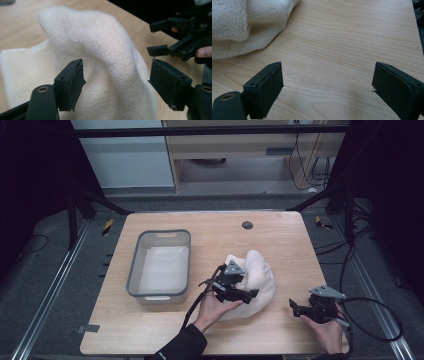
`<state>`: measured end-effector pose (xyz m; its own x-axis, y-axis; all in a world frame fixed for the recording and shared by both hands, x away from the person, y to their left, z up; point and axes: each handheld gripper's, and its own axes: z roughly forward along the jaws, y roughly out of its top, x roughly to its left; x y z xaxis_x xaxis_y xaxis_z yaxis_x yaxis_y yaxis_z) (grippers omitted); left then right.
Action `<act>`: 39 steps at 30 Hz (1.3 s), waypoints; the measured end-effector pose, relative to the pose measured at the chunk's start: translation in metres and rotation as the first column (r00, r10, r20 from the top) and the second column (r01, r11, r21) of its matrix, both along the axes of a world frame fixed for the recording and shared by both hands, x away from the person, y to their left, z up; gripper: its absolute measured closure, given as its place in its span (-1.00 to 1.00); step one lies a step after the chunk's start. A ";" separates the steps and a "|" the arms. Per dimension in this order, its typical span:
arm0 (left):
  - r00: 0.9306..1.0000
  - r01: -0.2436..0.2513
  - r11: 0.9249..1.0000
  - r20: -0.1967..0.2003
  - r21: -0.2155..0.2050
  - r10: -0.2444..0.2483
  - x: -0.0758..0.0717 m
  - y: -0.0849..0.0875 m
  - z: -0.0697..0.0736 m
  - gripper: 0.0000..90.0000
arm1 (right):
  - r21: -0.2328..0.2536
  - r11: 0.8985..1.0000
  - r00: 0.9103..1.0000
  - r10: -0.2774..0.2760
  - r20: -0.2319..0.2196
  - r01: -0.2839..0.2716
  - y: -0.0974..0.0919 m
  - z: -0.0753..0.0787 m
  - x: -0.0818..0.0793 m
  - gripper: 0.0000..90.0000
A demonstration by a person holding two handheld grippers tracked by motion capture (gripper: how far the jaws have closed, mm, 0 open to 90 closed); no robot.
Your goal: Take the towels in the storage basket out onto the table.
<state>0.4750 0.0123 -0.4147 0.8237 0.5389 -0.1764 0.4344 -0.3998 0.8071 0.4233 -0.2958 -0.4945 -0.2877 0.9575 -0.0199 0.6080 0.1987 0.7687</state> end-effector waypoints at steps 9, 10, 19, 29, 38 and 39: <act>0.994 -0.051 0.999 0.092 -0.019 0.052 -0.007 0.040 0.044 -0.39 | 0.005 1.000 1.000 -0.004 -0.003 0.004 0.000 0.000 -0.001 -0.77; 0.993 -0.058 0.998 0.099 -0.015 0.059 -0.007 0.046 0.047 -0.39 | 0.004 1.000 1.000 -0.003 -0.002 0.003 0.000 0.001 -0.001 -0.77; 0.982 -0.130 0.991 0.137 -0.016 0.131 -0.016 0.101 0.058 -0.40 | 0.004 1.000 1.000 -0.004 -0.003 0.004 0.000 0.000 -0.001 -0.76; 0.961 -0.235 0.972 0.146 -0.008 0.234 -0.032 0.164 0.047 -0.41 | 0.003 1.000 1.000 -0.005 -0.006 0.005 0.001 0.001 -0.001 -0.76; 0.934 -0.334 0.942 0.122 -0.045 0.337 -0.042 0.214 0.031 -0.42 | 0.010 1.000 1.000 -0.010 -0.011 0.010 0.002 0.001 -0.002 -0.76; 0.928 -0.351 0.936 0.126 -0.029 0.351 -0.042 0.218 0.029 -0.43 | 0.010 1.000 1.000 -0.010 -0.012 0.010 0.002 0.001 -0.002 -0.76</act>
<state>0.4334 0.2306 -0.3859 0.5979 0.7969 -0.0865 0.4396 -0.2357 0.8667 0.4208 -0.2939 -0.4940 -0.2782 0.9605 -0.0065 0.6191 0.1845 0.7634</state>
